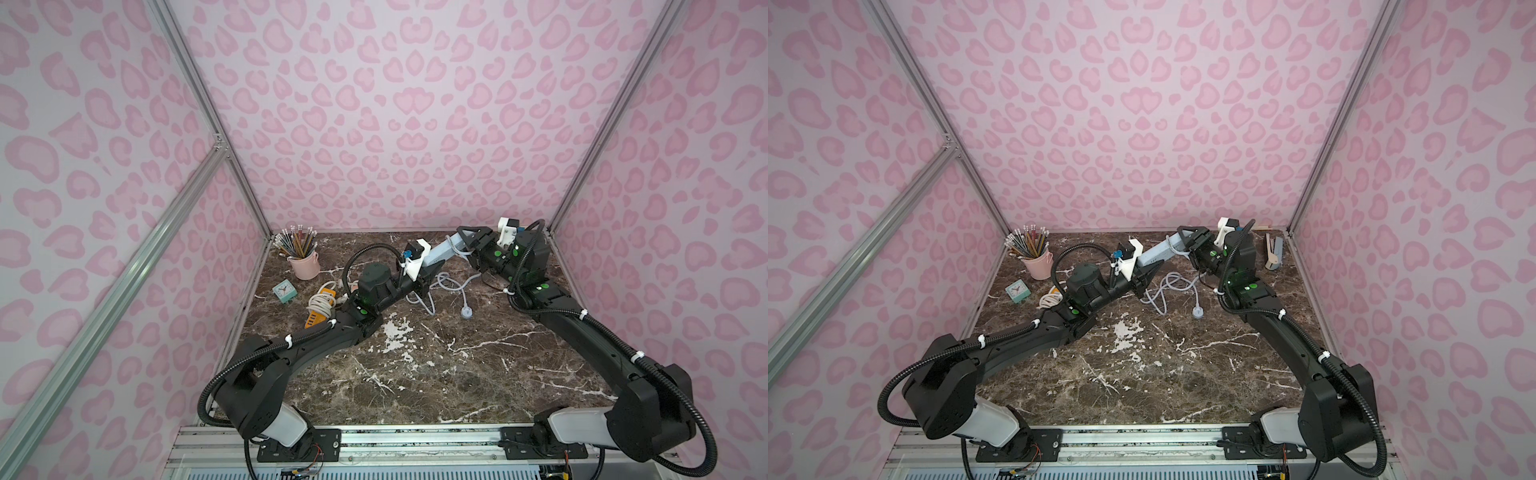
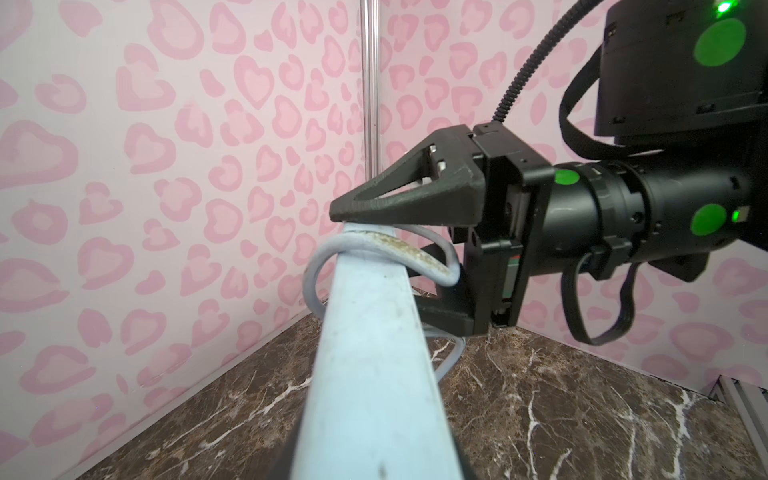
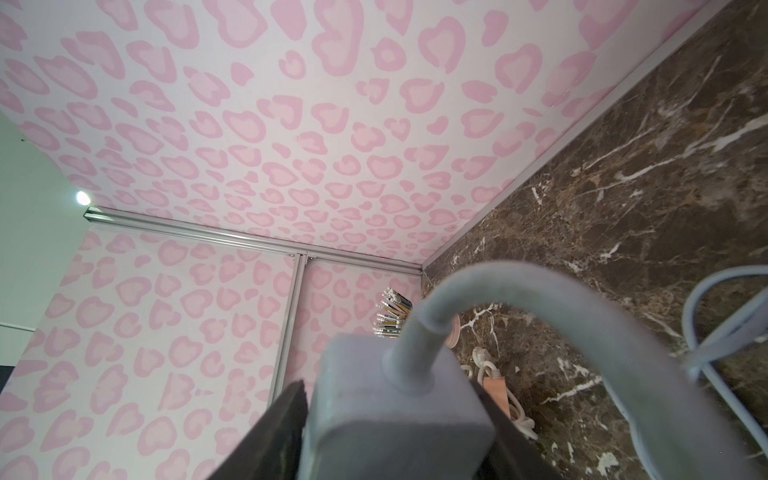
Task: Wrap the cord around the power strip
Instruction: Adjust the power strip.
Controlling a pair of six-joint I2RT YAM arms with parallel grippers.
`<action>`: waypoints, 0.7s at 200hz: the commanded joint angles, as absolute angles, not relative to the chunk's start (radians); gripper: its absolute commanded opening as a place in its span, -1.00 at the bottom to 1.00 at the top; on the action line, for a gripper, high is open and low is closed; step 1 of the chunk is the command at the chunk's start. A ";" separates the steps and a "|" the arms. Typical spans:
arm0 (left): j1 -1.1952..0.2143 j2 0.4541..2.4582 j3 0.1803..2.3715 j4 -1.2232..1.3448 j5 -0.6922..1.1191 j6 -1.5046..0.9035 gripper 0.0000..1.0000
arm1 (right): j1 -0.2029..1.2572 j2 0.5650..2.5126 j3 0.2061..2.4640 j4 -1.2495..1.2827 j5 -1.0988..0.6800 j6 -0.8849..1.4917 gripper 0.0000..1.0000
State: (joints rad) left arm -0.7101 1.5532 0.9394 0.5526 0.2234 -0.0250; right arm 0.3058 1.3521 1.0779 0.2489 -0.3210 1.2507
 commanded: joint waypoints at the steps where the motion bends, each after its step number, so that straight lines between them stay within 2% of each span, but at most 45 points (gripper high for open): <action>1: -0.712 1.548 0.977 0.504 0.255 -0.005 -0.40 | 0.307 1.367 1.098 0.229 -0.290 1.193 -0.06; 11: -0.712 1.542 0.985 0.450 0.255 -0.003 -0.17 | 0.307 1.370 1.093 0.242 -0.289 1.190 -0.20; 28: -0.711 1.536 1.000 0.331 0.240 -0.012 0.11 | 0.307 1.379 1.108 0.224 -0.281 1.165 -0.33; 82: -0.690 1.580 1.084 0.079 0.258 -0.017 0.35 | 0.330 1.387 1.129 0.176 -0.266 1.099 -0.48; 109: -0.667 1.611 1.116 0.031 0.262 -0.036 0.34 | 0.337 1.381 1.144 0.150 -0.256 1.071 -0.50; 140: -0.663 1.617 1.131 0.033 0.295 -0.056 0.04 | 0.348 1.381 1.159 0.133 -0.247 1.042 -0.49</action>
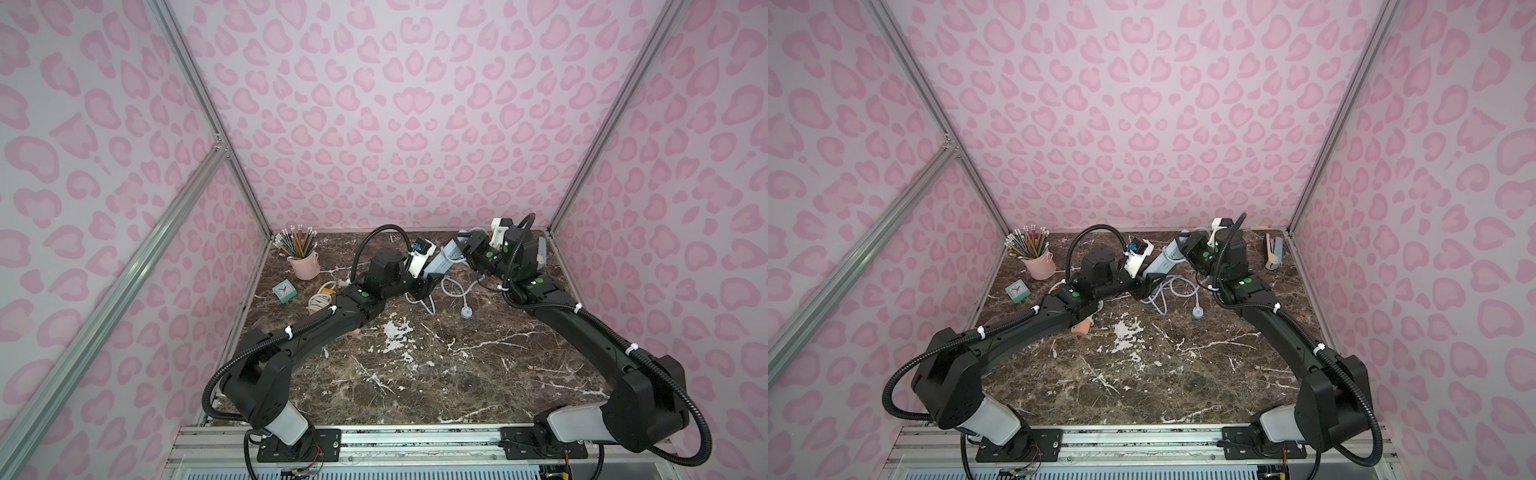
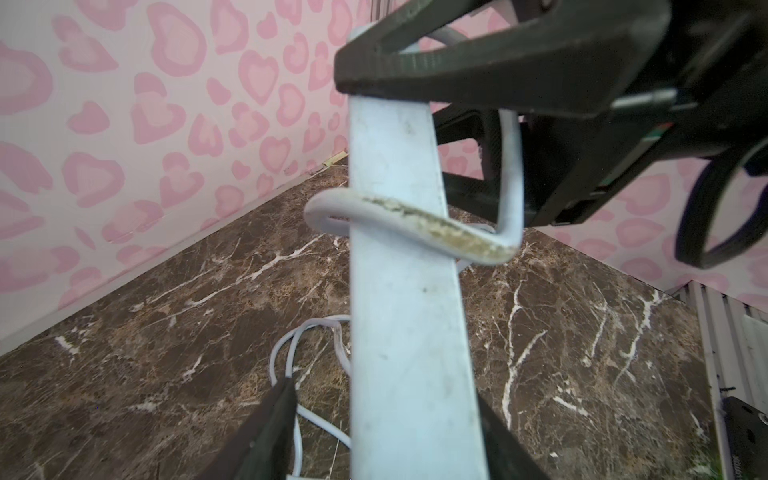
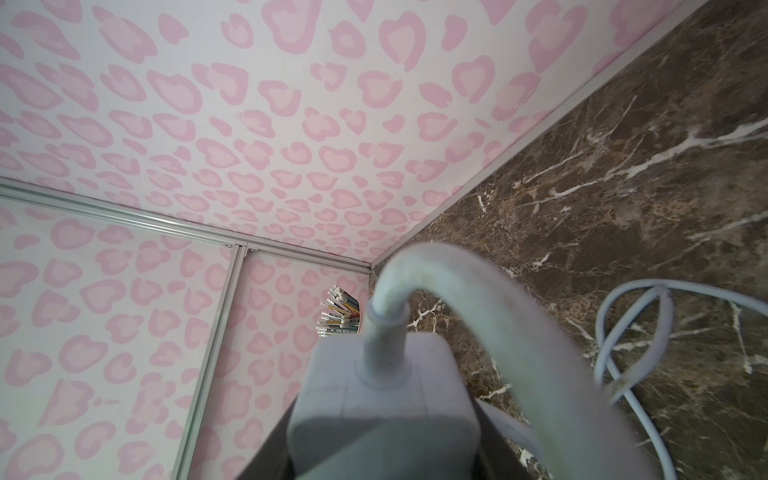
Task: Wrap the cord around the power strip
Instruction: Adjust the power strip.
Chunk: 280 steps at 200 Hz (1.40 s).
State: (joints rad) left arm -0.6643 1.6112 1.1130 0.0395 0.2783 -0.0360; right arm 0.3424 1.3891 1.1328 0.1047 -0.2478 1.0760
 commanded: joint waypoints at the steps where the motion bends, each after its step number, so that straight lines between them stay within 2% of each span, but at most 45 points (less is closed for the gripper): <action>1: -0.663 1.618 1.131 0.034 0.296 -0.057 0.04 | 0.349 1.382 1.159 0.133 -0.248 1.041 -0.49; 47: -0.663 1.630 1.166 0.013 0.313 -0.079 0.05 | 0.384 1.414 1.207 0.090 -0.227 0.982 -0.44; 61: -0.661 1.631 1.176 0.003 0.308 -0.087 0.22 | 0.390 1.419 1.220 0.075 -0.216 0.964 -0.44; 74: -0.656 1.626 1.176 0.004 0.319 -0.097 0.26 | 0.391 1.417 1.220 0.071 -0.208 0.956 -0.44; 112: -0.650 1.643 1.199 -0.022 0.350 -0.093 -0.31 | 0.394 1.417 1.227 0.079 -0.220 0.950 -0.38; 119: -0.650 1.650 1.206 -0.030 0.351 -0.096 -0.48 | 0.396 1.419 1.230 0.077 -0.220 0.944 -0.34; 149: -0.647 1.653 1.227 -0.046 0.350 -0.113 -0.93 | 0.393 1.406 1.230 0.068 -0.205 0.905 -0.13; 172: -0.638 1.651 1.244 -0.068 0.333 -0.130 -0.94 | 0.378 1.383 1.226 0.073 -0.212 0.850 0.29; 194: -0.609 1.641 1.248 -0.058 0.344 -0.163 -0.94 | 0.346 1.336 1.207 0.036 -0.199 0.787 0.46; 221: -0.575 1.648 1.275 -0.062 0.338 -0.205 -0.94 | 0.279 1.249 1.121 0.036 -0.222 0.754 0.50; 243: -0.564 1.658 1.337 -0.089 0.330 -0.235 -0.94 | 0.251 1.171 0.986 0.043 -0.142 0.685 0.43; 280: -0.565 1.656 1.416 -0.123 0.348 -0.270 -0.94 | 0.252 1.104 0.683 0.291 -0.141 0.646 0.40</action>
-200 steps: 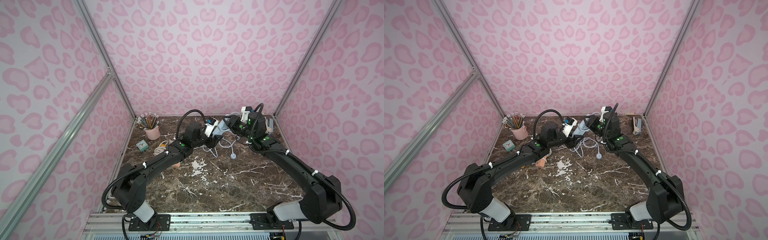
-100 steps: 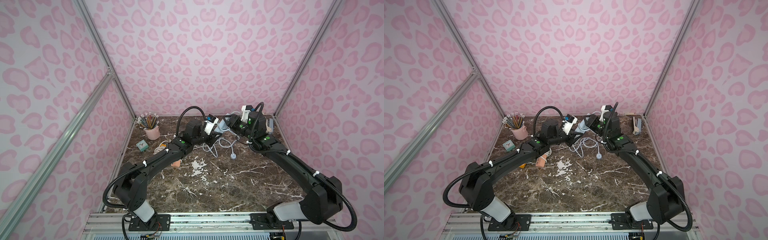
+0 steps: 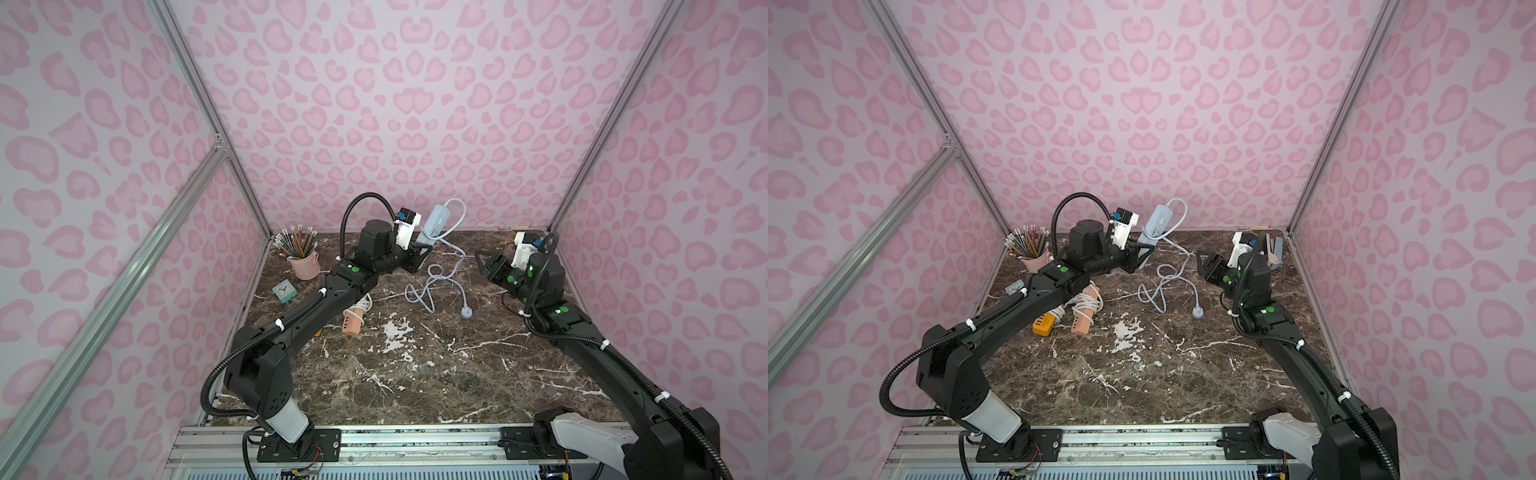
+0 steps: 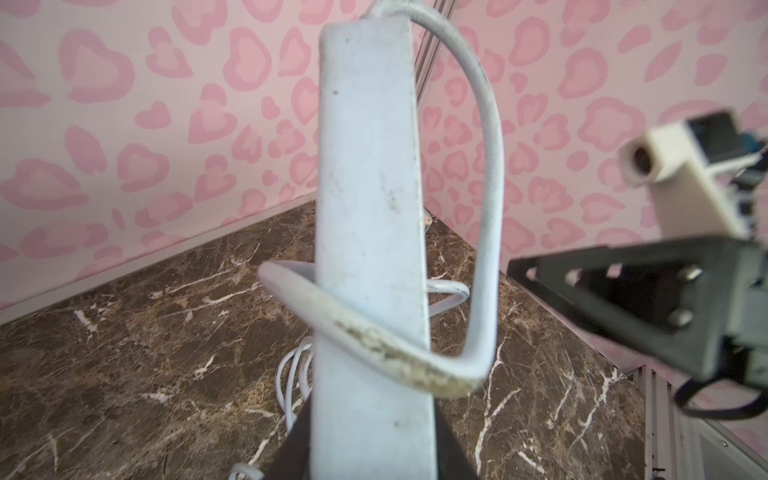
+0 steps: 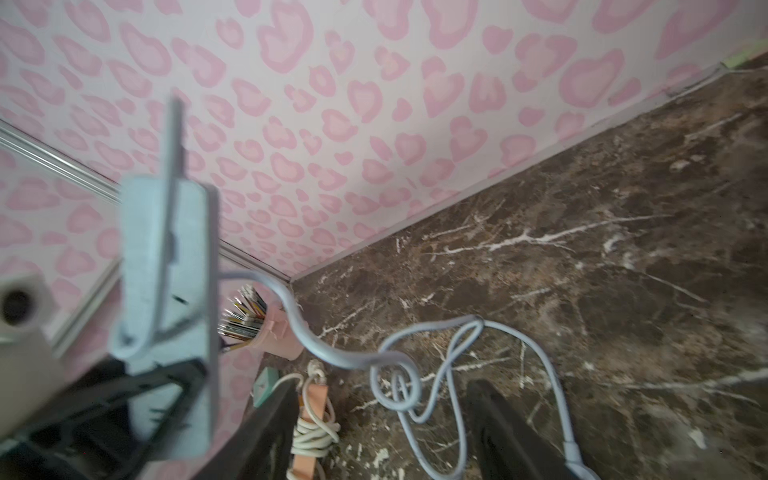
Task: Wrap the cord around the power strip
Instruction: Wrap the power cord around the power strip.
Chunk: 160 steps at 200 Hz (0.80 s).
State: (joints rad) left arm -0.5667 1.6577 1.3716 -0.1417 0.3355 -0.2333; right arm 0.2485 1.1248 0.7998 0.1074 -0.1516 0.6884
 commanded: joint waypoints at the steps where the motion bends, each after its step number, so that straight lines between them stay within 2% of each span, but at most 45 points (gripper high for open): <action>1: -0.565 1.655 1.417 -0.124 0.348 -0.269 -0.94 | 0.253 1.103 0.679 0.297 -0.143 0.647 0.40; 44: -0.566 1.651 1.443 -0.132 0.367 -0.285 -0.94 | 0.359 1.156 0.619 0.512 -0.087 0.693 0.43; 83: -0.577 1.645 1.457 -0.130 0.377 -0.305 -0.94 | 0.408 1.312 0.686 0.632 -0.057 0.737 0.42; 116: -0.580 1.622 1.460 -0.106 0.394 -0.337 -0.94 | 0.415 1.497 0.784 0.739 -0.030 0.783 0.28; 130: -0.577 1.610 1.455 -0.101 0.392 -0.347 -0.94 | 0.430 1.556 0.834 0.721 0.004 0.748 0.05; 148: -0.553 1.584 1.430 -0.072 0.387 -0.372 -0.94 | 0.435 1.585 0.859 0.677 0.055 0.700 -0.47; 160: -0.525 1.565 1.401 -0.041 0.385 -0.397 -0.94 | 0.436 1.574 0.845 0.652 0.073 0.653 -0.72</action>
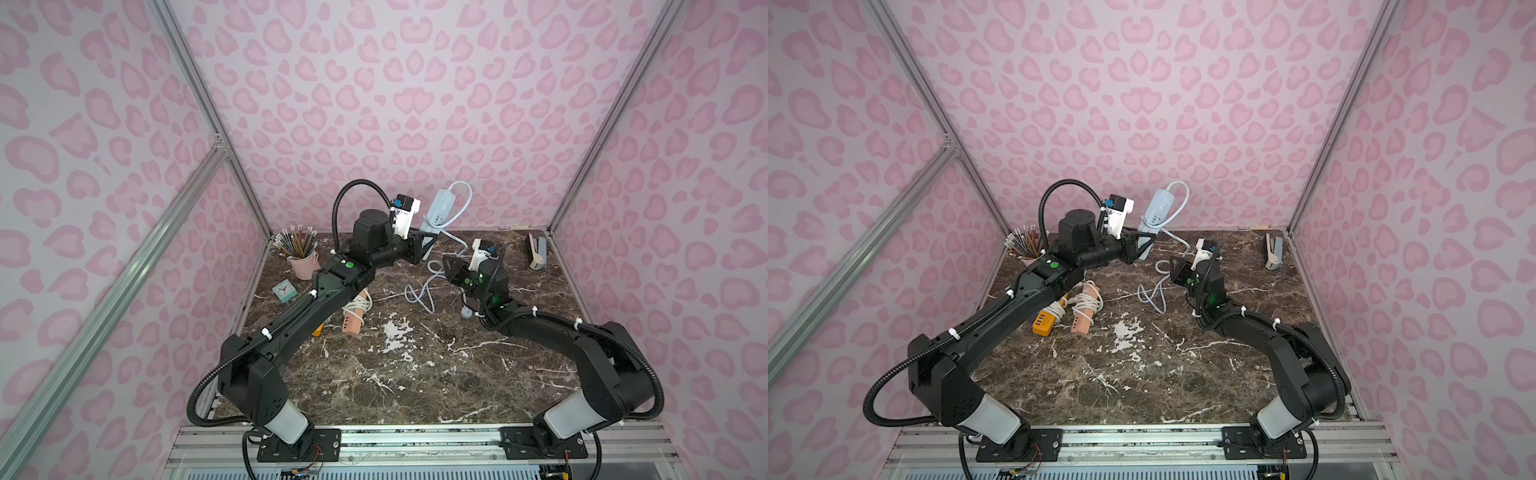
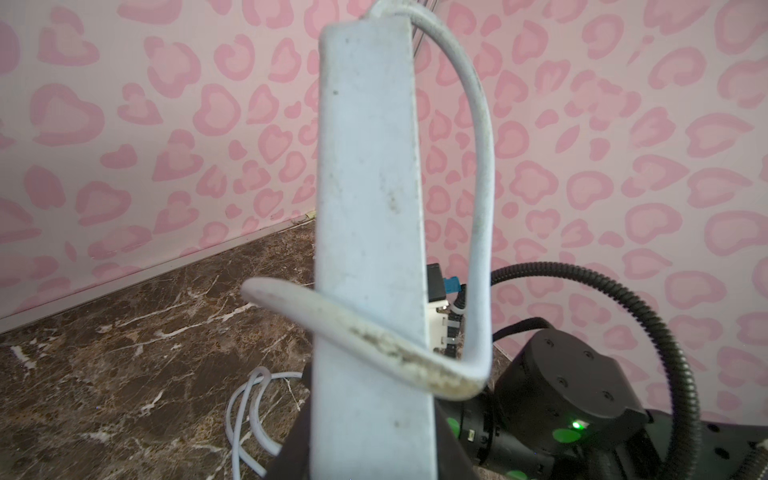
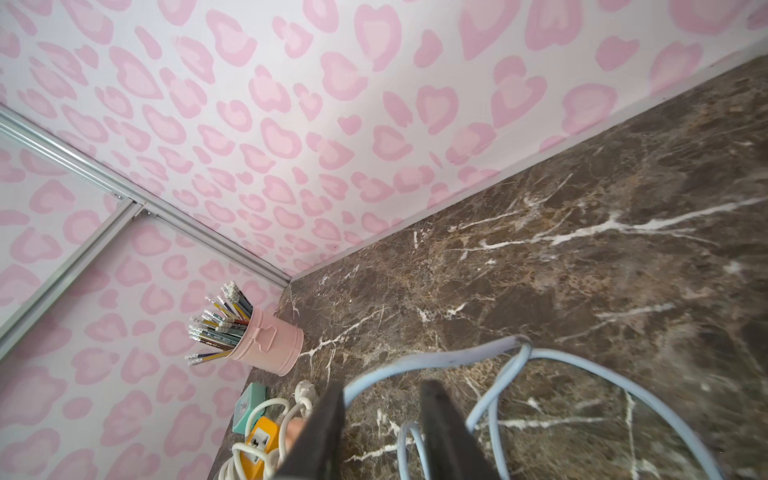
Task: Wrap the cord around the power strip
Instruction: Wrap the power cord around the power strip.
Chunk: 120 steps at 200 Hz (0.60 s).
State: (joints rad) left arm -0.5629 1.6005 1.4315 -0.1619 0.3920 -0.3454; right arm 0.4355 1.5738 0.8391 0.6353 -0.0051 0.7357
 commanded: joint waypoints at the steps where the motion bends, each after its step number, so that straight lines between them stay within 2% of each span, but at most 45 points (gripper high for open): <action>1: -0.523 1.563 1.399 -0.038 0.386 -0.399 -0.94 | 0.436 1.573 0.844 0.650 0.074 0.647 -0.73; 29: -0.471 1.560 1.399 -0.062 0.388 -0.367 -0.94 | 0.450 1.500 0.828 0.487 0.152 0.422 -1.00; 86: -0.450 1.686 1.556 -0.400 0.186 -0.060 -0.94 | 0.512 1.282 0.805 0.316 0.437 -0.093 -1.00; 104: -0.453 1.729 1.586 -0.498 0.163 0.019 -0.94 | 0.527 1.215 0.832 0.339 0.448 -0.238 -1.00; 120: -0.472 1.760 1.607 -0.579 0.146 0.098 -0.94 | 0.546 1.169 0.870 0.372 0.381 -0.362 -1.00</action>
